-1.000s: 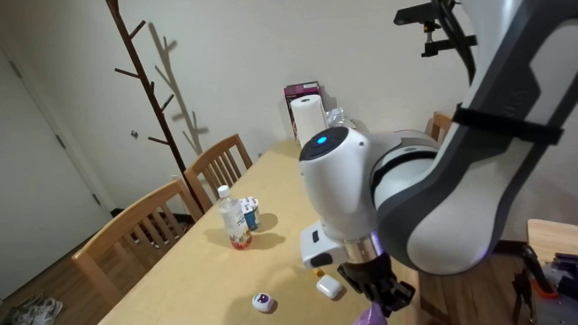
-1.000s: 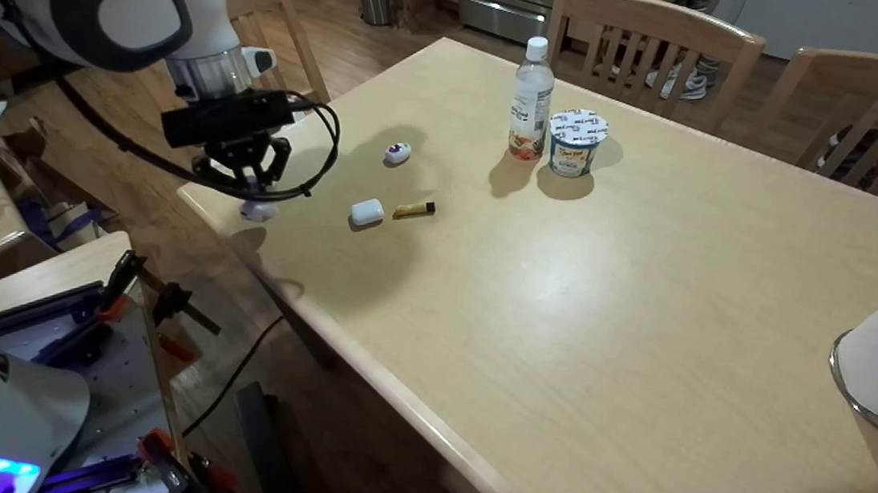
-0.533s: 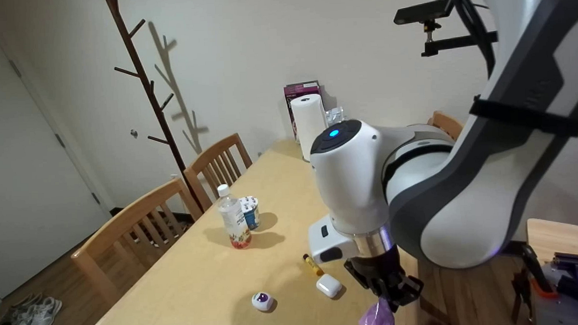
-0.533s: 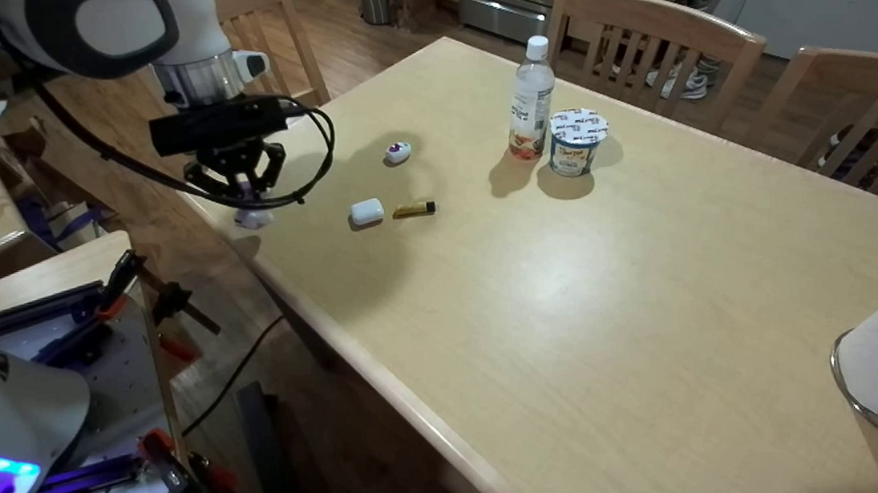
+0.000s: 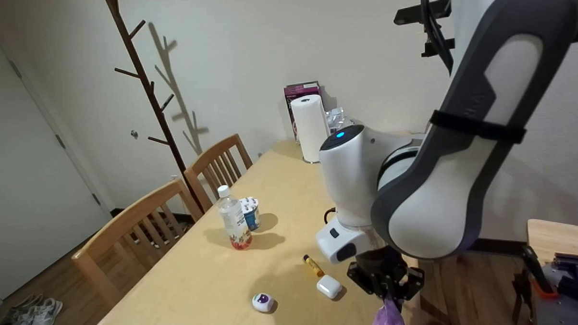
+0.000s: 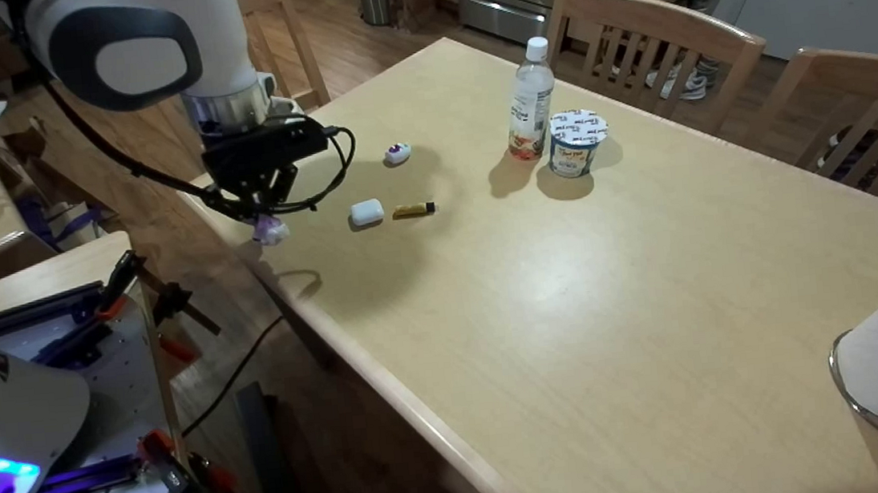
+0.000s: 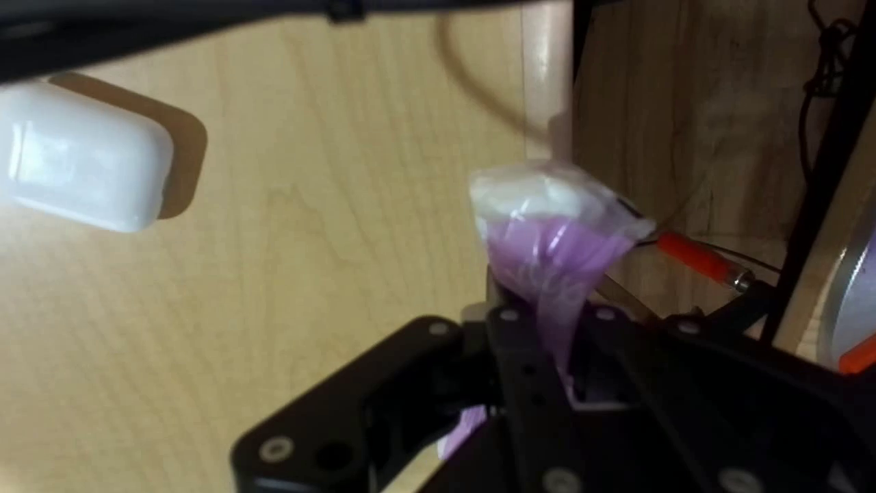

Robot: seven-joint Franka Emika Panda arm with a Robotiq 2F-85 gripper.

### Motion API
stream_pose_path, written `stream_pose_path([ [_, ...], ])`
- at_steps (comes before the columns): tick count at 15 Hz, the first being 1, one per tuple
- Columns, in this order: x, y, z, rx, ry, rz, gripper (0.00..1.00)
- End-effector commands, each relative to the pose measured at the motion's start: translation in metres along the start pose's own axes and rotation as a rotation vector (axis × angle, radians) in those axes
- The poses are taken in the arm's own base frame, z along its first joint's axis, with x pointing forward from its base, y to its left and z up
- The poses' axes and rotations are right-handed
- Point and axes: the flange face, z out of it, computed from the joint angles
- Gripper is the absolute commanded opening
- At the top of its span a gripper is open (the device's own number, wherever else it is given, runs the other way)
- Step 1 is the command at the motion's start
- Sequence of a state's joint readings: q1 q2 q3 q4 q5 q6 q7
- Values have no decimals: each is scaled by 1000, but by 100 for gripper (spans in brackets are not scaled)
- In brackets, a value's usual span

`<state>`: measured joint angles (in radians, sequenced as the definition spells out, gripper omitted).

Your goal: Move the purple pack slightly to the right

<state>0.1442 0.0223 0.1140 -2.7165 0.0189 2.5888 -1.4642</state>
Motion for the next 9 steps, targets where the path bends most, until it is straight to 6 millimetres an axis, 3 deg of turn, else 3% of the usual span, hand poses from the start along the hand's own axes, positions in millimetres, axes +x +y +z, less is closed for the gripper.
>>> stream_pose_path([
  [1, 0, 0, 0, 1, 0, 1, 13],
  [2, 1, 0, 0, 1, 0, -1, 7],
  [4, -10, 0, -2, -20, -8, 26, 8],
  [9, -58, -7, -4, -47, -30, 71, 8],
])
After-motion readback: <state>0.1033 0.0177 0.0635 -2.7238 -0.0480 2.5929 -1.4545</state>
